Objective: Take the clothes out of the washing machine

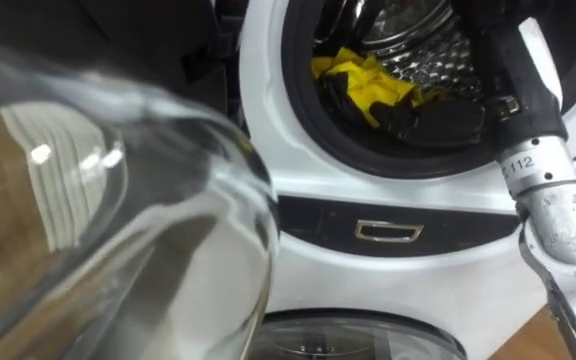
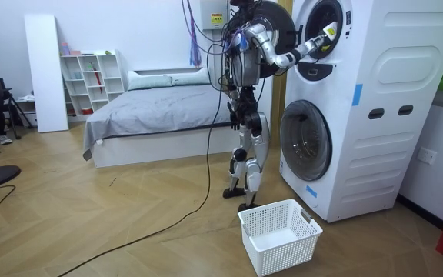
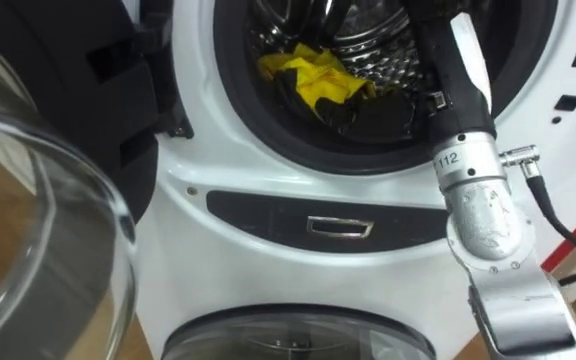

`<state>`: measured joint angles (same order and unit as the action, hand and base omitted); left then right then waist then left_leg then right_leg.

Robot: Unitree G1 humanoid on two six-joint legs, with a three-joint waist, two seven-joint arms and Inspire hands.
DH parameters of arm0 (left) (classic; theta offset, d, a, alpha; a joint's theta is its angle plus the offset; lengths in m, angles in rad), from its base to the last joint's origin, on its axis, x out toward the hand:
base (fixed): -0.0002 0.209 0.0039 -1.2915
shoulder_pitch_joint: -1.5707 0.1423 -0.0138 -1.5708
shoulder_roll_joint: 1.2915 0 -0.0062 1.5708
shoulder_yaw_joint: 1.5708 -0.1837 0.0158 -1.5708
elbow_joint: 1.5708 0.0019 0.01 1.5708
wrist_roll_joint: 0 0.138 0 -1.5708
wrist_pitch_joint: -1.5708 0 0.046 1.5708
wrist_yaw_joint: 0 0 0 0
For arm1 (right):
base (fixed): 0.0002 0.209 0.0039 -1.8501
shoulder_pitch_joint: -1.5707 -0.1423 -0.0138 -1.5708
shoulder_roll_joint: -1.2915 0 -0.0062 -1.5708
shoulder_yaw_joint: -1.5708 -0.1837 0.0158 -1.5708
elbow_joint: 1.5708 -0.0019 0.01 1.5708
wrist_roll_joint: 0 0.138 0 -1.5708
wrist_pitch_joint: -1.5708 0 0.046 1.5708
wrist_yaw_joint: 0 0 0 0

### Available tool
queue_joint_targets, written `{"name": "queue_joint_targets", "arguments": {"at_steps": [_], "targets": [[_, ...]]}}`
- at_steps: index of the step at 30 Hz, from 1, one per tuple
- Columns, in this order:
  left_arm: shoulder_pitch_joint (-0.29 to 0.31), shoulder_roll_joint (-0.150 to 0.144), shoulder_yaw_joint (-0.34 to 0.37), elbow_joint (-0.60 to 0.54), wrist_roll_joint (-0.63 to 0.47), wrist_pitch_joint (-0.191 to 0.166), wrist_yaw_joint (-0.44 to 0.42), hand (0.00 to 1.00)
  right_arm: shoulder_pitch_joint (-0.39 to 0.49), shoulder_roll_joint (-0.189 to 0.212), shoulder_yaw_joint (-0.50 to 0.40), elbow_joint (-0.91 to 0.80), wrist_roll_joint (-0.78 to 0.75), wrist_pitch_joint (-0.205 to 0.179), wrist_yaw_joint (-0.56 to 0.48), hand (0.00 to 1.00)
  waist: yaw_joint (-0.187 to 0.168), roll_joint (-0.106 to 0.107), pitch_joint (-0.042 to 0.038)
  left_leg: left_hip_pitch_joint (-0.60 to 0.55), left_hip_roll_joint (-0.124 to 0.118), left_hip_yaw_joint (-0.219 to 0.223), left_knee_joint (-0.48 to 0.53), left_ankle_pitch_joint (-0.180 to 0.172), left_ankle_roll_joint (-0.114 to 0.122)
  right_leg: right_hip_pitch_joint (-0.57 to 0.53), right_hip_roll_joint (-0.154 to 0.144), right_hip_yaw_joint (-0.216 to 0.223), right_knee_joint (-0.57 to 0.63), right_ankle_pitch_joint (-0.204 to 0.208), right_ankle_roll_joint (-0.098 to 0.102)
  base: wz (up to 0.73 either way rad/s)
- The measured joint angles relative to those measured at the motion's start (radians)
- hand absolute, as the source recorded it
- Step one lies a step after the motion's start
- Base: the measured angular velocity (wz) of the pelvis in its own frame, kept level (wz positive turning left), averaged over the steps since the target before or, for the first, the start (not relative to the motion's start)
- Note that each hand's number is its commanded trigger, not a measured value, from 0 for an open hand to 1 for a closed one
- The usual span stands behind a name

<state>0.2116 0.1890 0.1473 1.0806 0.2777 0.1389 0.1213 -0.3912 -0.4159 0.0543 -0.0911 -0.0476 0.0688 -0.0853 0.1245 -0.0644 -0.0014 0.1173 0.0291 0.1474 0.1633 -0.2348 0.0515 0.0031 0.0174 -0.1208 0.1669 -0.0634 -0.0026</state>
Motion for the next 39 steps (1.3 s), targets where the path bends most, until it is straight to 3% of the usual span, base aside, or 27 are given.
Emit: {"name": "queue_joint_targets", "arguments": {"at_steps": [4, 8, 12, 17, 22, 26, 29, 30, 31, 32, 39], "targets": [[-0.010, 0.008, 0.009, -0.002, 0.008, 0.020, -0.003, 0.00, -0.008, -0.034, 0.005, 0.025, -0.123, 0.029, 0.068, 0.00, 0.010, -0.022, 0.0003, -0.003, 0.000, -0.005, 0.001, 0.000, 0.000, -0.002, 0.000, -0.007, 0.002, -0.002, -0.002, 0.03], [-0.015, 0.022, 0.006, -0.004, 0.009, 0.040, -0.005, 0.00, -0.100, -0.049, 0.013, 0.124, -0.148, 0.065, 0.136, 0.00, 0.015, -0.050, 0.0026, -0.005, -0.001, -0.013, 0.004, 0.001, -0.003, -0.001, -0.001, -0.017, 0.002, -0.004, -0.005, 0.03], [-0.022, 0.024, 0.006, -0.006, 0.006, 0.058, -0.005, 0.00, -0.168, -0.062, 0.014, 0.232, -0.147, 0.092, 0.182, 0.00, 0.018, -0.069, -0.0034, -0.001, 0.000, -0.020, 0.005, 0.000, -0.004, 0.007, -0.001, -0.036, 0.001, -0.005, -0.006, 0.07], [-0.024, 0.025, 0.005, -0.016, 0.007, 0.073, -0.005, 0.00, -0.219, -0.063, 0.018, 0.294, -0.150, 0.108, 0.224, 0.00, 0.018, -0.073, -0.0012, -0.001, -0.003, -0.022, 0.004, 0.000, -0.004, 0.011, -0.008, -0.052, 0.001, -0.005, -0.007, 0.01], [-0.023, 0.030, 0.005, -0.035, 0.008, 0.089, -0.017, 0.00, -0.333, -0.063, 0.066, 0.394, -0.196, 0.135, 0.263, 0.00, 0.019, -0.074, 0.0003, -0.004, -0.008, -0.028, 0.007, 0.000, -0.004, 0.012, -0.015, -0.067, 0.004, -0.010, -0.011, 0.03], [-0.025, 0.031, 0.005, -0.044, 0.008, 0.109, -0.017, 0.00, -0.398, -0.070, 0.084, 0.485, -0.201, 0.174, 0.264, 0.00, 0.025, -0.086, -0.0042, -0.011, -0.007, -0.053, 0.009, 0.003, -0.008, 0.014, -0.016, -0.097, 0.003, -0.013, -0.016, 0.17], [-0.024, 0.029, 0.005, -0.042, 0.008, 0.127, -0.019, 0.00, -0.404, -0.091, 0.089, 0.505, -0.221, 0.175, 0.280, 0.00, 0.037, -0.091, -0.0044, -0.015, -0.004, -0.067, 0.010, 0.004, -0.010, 0.014, -0.015, -0.110, 0.003, -0.015, -0.016, 0.14], [-0.027, 0.030, 0.005, -0.043, 0.008, 0.132, -0.021, 0.00, -0.409, -0.102, 0.093, 0.509, -0.234, 0.180, 0.291, 0.24, 0.040, -0.091, -0.0045, -0.018, -0.004, -0.071, 0.013, 0.005, -0.010, 0.014, -0.016, -0.119, 0.002, -0.017, -0.016, 0.15], [-0.028, 0.030, 0.005, -0.043, 0.008, 0.135, -0.024, 0.00, -0.412, -0.108, 0.098, 0.510, -0.235, 0.186, 0.296, 0.70, 0.042, -0.091, -0.0045, -0.018, -0.004, -0.072, 0.013, 0.005, -0.010, 0.014, -0.016, -0.126, 0.001, -0.017, -0.016, 0.11], [-0.031, 0.032, 0.005, -0.042, 0.007, 0.141, -0.027, 0.00, -0.418, -0.114, 0.108, 0.512, -0.235, 0.195, 0.309, 1.00, 0.046, -0.092, -0.0046, -0.018, -0.004, -0.075, 0.012, 0.005, -0.010, 0.015, -0.017, -0.132, 0.002, -0.018, -0.017, 0.05], [-0.054, 0.049, 0.004, -0.041, 0.008, 0.145, -0.067, 0.00, -0.492, -0.132, 0.166, 0.594, -0.235, 0.221, 0.430, 1.00, 0.047, -0.110, 0.0003, -0.017, -0.004, -0.078, 0.012, 0.004, -0.011, 0.020, -0.015, -0.133, -0.001, -0.022, -0.017, 0.00]]}}
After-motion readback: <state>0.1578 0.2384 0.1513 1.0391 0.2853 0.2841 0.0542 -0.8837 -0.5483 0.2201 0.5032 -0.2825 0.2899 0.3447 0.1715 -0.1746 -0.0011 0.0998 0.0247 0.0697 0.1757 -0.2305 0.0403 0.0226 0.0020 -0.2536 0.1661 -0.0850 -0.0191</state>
